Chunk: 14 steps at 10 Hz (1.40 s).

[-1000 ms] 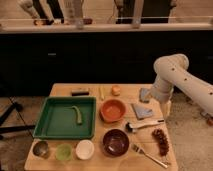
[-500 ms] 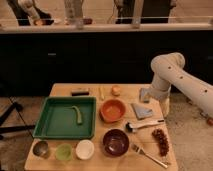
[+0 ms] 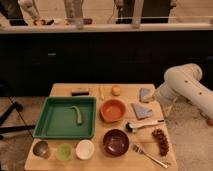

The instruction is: Place sponge in purple bowl

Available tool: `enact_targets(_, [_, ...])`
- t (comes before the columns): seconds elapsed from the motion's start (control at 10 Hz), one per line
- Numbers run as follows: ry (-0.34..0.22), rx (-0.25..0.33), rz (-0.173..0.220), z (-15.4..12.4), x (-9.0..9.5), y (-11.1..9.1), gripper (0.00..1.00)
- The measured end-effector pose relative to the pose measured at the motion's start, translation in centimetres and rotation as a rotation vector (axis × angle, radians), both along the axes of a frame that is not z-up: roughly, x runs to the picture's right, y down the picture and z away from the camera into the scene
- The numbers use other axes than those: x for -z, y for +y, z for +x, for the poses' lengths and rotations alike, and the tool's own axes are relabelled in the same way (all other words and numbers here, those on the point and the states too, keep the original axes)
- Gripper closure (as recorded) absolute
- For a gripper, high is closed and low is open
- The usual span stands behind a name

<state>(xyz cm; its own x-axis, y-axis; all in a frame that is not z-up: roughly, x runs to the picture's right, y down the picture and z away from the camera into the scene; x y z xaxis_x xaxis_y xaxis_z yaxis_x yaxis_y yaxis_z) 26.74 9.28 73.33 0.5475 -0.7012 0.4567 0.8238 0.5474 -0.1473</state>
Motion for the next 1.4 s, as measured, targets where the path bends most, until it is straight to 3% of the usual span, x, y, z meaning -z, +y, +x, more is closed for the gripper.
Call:
enact_targets(0.1, [-0.024, 0.016, 0.037, 0.2, -0.3, -0.1, 0.2])
enact_targets(0.8, [-0.036, 0.023, 0.049, -0.1, -0.7, -0.3, 0.2])
enact_targets(1.1, [0.006, 0.032, 0.173, 0.5, -3.0, -1.7, 0.2])
enact_targets(1.3, [0.021, 0.044, 0.221, 0.7, -4.8, -2.6, 0.2])
enact_targets(1.4, [0.025, 0.047, 0.226, 0.9, -5.4, -2.6, 0.2])
